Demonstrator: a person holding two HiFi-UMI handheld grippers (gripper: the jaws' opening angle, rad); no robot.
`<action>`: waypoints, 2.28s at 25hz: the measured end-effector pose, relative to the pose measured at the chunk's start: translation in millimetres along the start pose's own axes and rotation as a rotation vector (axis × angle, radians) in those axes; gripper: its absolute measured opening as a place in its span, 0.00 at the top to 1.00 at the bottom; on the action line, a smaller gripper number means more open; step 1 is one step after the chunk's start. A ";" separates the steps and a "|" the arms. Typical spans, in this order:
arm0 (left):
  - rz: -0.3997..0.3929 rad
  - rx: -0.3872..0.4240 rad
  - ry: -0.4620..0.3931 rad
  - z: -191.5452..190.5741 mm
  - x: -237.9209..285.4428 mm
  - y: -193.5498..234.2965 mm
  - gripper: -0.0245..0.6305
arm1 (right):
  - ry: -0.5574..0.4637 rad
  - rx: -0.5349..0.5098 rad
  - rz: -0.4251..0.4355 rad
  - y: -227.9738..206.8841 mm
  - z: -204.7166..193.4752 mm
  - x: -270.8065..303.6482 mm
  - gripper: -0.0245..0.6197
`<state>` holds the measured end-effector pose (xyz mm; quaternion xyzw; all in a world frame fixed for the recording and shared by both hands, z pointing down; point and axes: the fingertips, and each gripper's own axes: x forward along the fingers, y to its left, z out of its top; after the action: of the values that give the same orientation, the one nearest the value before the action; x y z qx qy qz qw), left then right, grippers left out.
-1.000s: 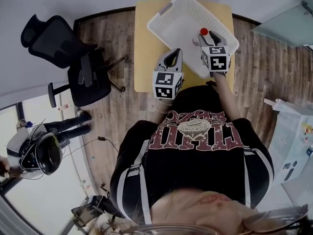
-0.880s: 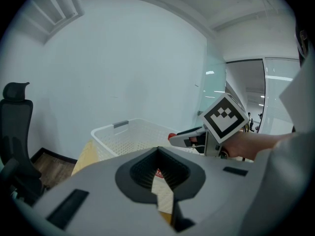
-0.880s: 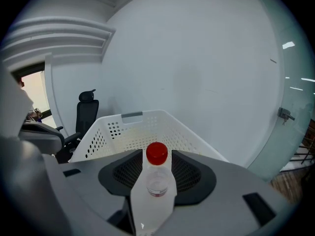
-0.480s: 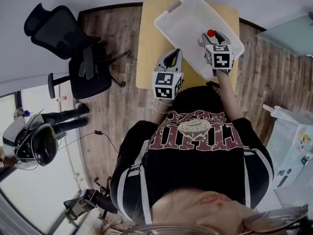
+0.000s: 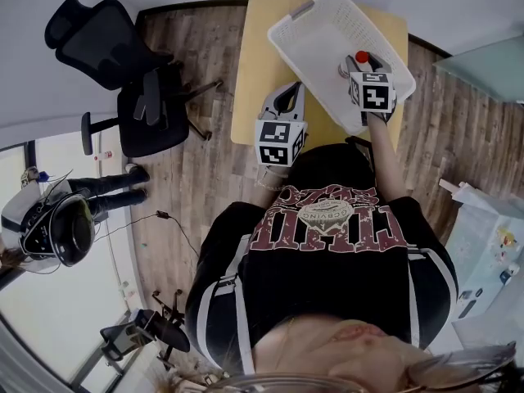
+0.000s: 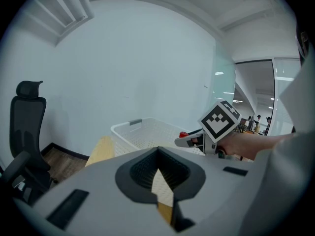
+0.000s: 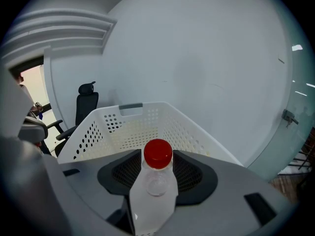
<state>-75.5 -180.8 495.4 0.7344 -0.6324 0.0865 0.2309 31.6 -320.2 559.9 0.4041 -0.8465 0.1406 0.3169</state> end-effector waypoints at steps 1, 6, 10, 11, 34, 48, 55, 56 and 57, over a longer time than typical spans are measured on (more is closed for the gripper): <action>0.004 -0.001 -0.001 -0.5 -1.3 0.5 0.89 | -0.001 -0.002 -0.003 -0.3 -0.5 0.2 0.67; 0.019 -0.008 -0.006 -3.8 -9.0 6.2 0.89 | -0.011 -0.009 -0.028 0.2 -0.9 0.2 0.67; 0.025 -0.011 -0.010 -3.8 -12.9 7.4 0.89 | -0.020 -0.006 -0.034 0.3 -0.7 -2.4 0.67; 0.026 -0.012 -0.011 -3.5 -13.7 7.4 0.89 | -0.021 -0.008 -0.036 0.2 -0.5 -3.5 0.67; 0.043 -0.013 -0.028 -5.5 -37.5 8.8 0.89 | -0.033 -0.034 -0.042 3.2 -2.8 -19.1 0.67; 0.040 -0.008 -0.038 -6.4 -48.7 10.8 0.89 | -0.087 -0.032 -0.004 19.3 9.4 -32.5 0.70; 0.041 -0.001 -0.053 -1.8 -52.8 11.6 0.89 | -0.142 -0.033 0.034 34.4 30.7 -46.3 0.70; 0.041 -0.002 -0.054 -2.1 -54.3 13.3 0.89 | -0.150 -0.035 0.041 38.5 34.6 -48.4 0.70; 0.041 -0.004 -0.055 -2.4 -55.4 14.6 0.89 | -0.158 -0.037 0.047 42.0 38.4 -50.4 0.70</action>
<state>-99.5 -131.8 477.6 0.7229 -0.6536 0.0697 0.2130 6.8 -282.6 498.7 0.3883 -0.8804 0.1001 0.2531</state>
